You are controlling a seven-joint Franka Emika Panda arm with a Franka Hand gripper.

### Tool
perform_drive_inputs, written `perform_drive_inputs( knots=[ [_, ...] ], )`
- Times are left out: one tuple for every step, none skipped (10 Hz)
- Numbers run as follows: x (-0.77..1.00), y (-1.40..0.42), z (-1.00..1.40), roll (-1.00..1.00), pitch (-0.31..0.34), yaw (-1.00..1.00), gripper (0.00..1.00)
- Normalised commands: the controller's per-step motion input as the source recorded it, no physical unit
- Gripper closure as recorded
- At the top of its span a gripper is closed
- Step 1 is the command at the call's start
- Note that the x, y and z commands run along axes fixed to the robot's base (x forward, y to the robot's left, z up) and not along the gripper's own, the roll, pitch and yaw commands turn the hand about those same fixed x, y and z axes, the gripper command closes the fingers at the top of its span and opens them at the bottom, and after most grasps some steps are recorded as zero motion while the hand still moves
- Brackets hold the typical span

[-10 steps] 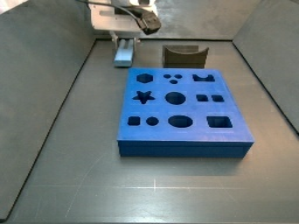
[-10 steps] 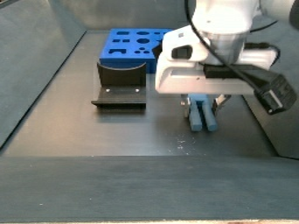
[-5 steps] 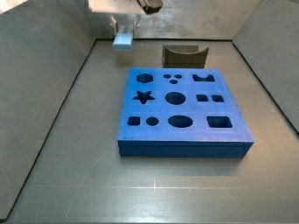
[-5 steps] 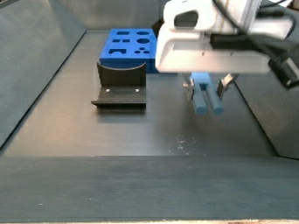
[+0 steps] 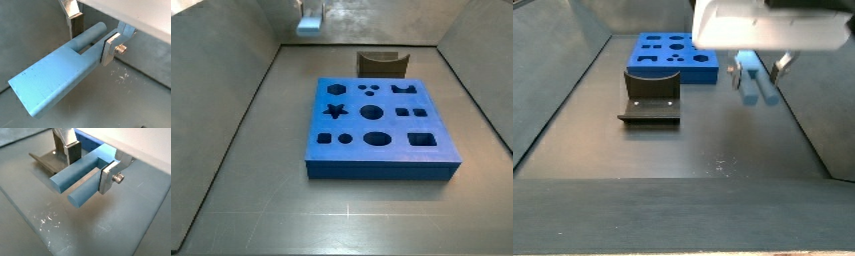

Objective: Pick up the square-circle object. Move up. Rotate the square-circle object. Place the square-circle object on the fixture. Regrasp the square-circle object. Move to above the board. Insert the square-circle object.
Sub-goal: Place the square-circle object on the fixture.

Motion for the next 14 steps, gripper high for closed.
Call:
perform_drive_inputs(
  knots=[
    [-0.03,0.01,0.81,0.1,0.1,-0.02,1.0],
    [-0.02,0.01,0.7,0.1,0.107,-0.01,1.0],
    [-0.01,0.02,0.5,0.1,0.126,-0.01,1.0],
    [0.0,0.02,0.35,0.1,0.144,-0.01,1.0],
    [1.0,-0.92,0.17,0.32,-0.975,-0.53,1.0],
    [1.0,-0.92,0.1,0.31,-0.95,-0.52,1.0],
    [1.0,-0.89,0.06,0.24,-0.731,-0.34,1.0],
    [1.0,-0.85,0.05,0.19,-0.504,-0.21,1.0],
    [1.0,-0.76,0.04,0.14,-0.248,-0.1,1.0],
    [1.0,-0.65,0.03,0.13,-0.124,-0.05,1.0],
    [1.0,-0.52,0.01,0.14,-0.047,-0.01,1.0],
    [1.0,-0.4,-0.01,0.15,-0.006,0.01,1.0],
    [1.0,-0.24,-0.03,0.17,0.035,0.04,1.0],
    [0.95,-0.17,-0.03,0.18,0.049,0.05,1.0]
  ],
)
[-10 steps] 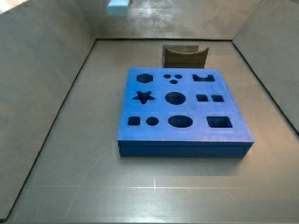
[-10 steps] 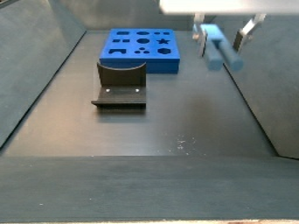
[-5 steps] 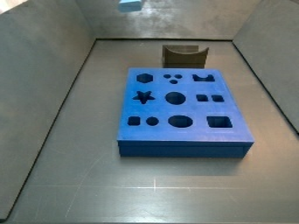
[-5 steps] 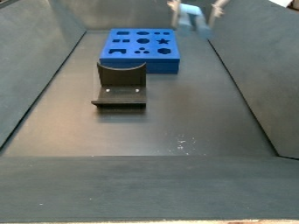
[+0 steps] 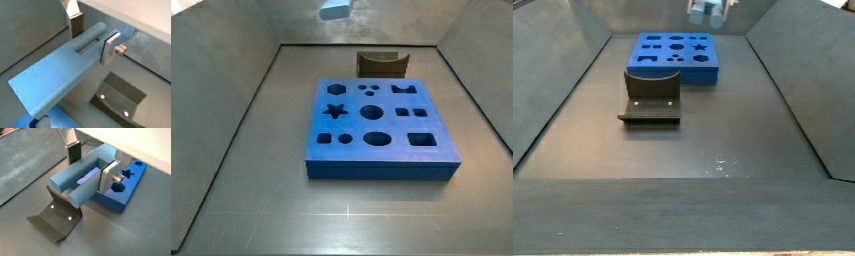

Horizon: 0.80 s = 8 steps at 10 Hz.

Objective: Pick up the square-circle object. Move up. Rotate the square-circle object. Place the square-circle object on the fixture. Regrasp the square-circle object. Move to above the board. Insert the square-circle object.
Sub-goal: Place the square-circle object on the fixture.

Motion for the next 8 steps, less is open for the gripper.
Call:
perform_drive_inputs(
  knots=[
    [0.81,-0.08,-0.03,0.21,0.073,0.06,1.0],
    [0.76,-0.06,-0.03,0.22,0.083,0.07,1.0],
    [0.61,-0.04,-0.03,0.24,0.109,0.08,1.0],
    [0.53,-0.03,-0.02,0.26,0.121,0.08,1.0],
    [0.42,-0.03,-0.02,0.27,0.143,0.09,1.0],
    [1.0,0.87,-0.18,-1.0,0.334,0.37,1.0],
    [1.0,0.88,-0.18,-1.0,0.336,0.34,1.0],
    [1.0,0.8,-0.14,-1.0,0.333,0.3,1.0]
  ],
)
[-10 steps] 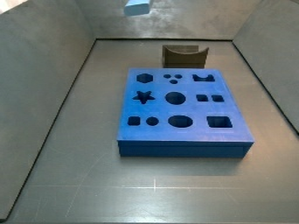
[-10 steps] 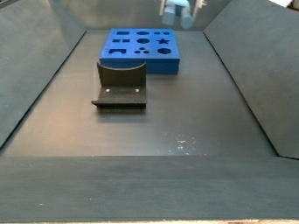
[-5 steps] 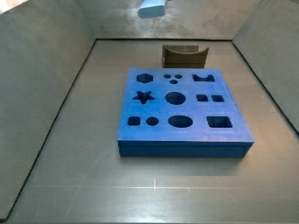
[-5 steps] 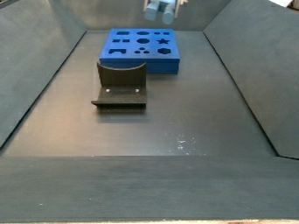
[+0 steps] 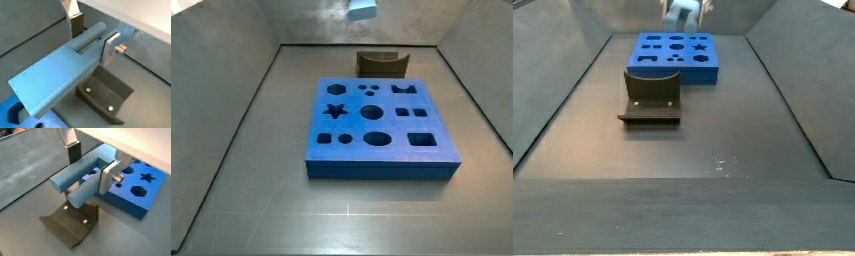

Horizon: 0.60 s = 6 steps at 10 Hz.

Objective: Pick up the square-circle object. Move up. Rotate the square-circle object. Place the square-circle object on the fixture. Regrasp the square-circle object. Move to above the board. Insert the square-circle object.
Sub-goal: Place the square-circle object on the fixture.

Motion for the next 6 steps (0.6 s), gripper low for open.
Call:
perform_drive_inputs(
  knots=[
    [0.96,0.58,-0.05,-1.0,0.346,0.23,1.0],
    [0.9,0.46,-0.03,-1.0,0.358,0.22,1.0],
    [0.79,0.24,-0.02,-1.0,0.374,0.18,1.0],
    [0.7,0.1,-0.02,-1.0,0.384,0.16,1.0],
    [0.56,0.05,-0.01,-1.0,0.401,0.1,1.0],
    [0.5,0.05,-0.01,-1.0,0.409,0.08,1.0]
  ],
)
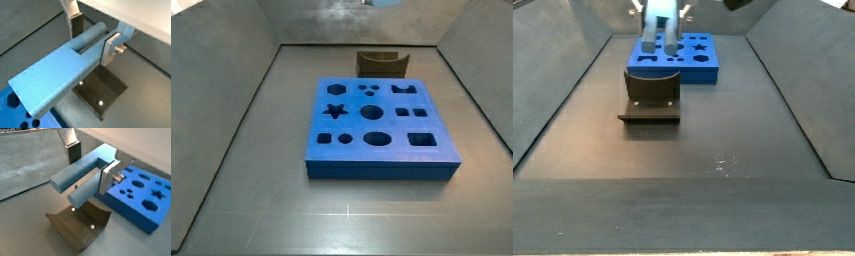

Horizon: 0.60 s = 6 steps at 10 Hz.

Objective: Pick up the square-circle object. Move up. Rotate the square-circle object. Place the square-circle object on the fixture. Regrasp the square-circle object. Move to above the board. Insert the square-circle object.
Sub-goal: Place the square-circle object on the fixture.

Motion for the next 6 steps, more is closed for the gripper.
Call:
perform_drive_inputs(
  knots=[
    [0.36,0.05,-0.01,-1.0,0.431,0.02,1.0],
    [0.3,0.05,-0.01,-1.0,0.442,-0.01,1.0],
    [0.21,0.05,-0.01,-1.0,0.467,-0.07,1.0],
    [0.12,0.05,-0.01,-1.0,0.494,-0.15,1.0],
    [0.06,0.05,0.0,-0.97,0.482,-0.15,1.0],
    [0.05,0.05,0.0,-0.84,0.409,-0.17,1.0]
  ],
)
